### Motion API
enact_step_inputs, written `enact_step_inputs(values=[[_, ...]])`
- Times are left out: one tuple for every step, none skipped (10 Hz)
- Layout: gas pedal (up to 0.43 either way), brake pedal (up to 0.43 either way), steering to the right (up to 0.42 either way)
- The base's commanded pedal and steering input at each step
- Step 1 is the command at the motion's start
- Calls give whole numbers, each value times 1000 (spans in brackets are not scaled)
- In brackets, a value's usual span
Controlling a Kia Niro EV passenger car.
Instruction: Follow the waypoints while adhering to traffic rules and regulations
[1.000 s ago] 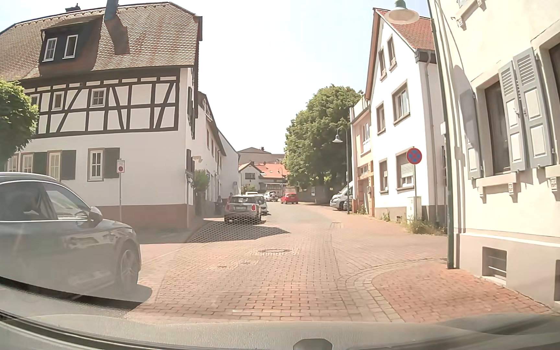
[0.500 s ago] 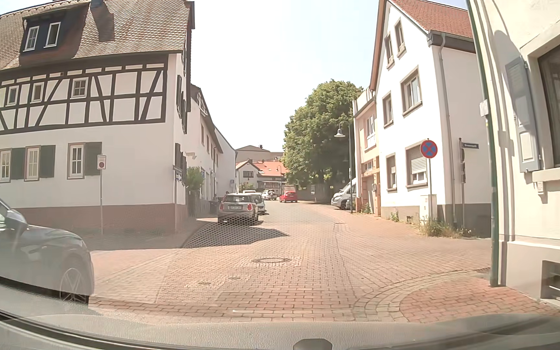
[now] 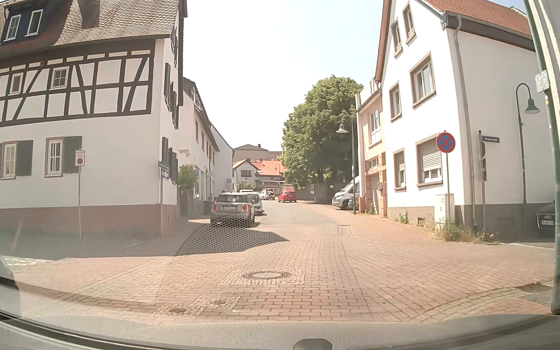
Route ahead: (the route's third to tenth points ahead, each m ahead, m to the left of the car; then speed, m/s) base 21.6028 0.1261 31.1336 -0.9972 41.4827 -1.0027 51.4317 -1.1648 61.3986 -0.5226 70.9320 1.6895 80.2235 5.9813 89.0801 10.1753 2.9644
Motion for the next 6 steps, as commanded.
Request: enact_step_inputs(values=[[0,0,12],[0,0,14],[8,0,16],[47,0,20],[47,0,24],[59,0,27]])
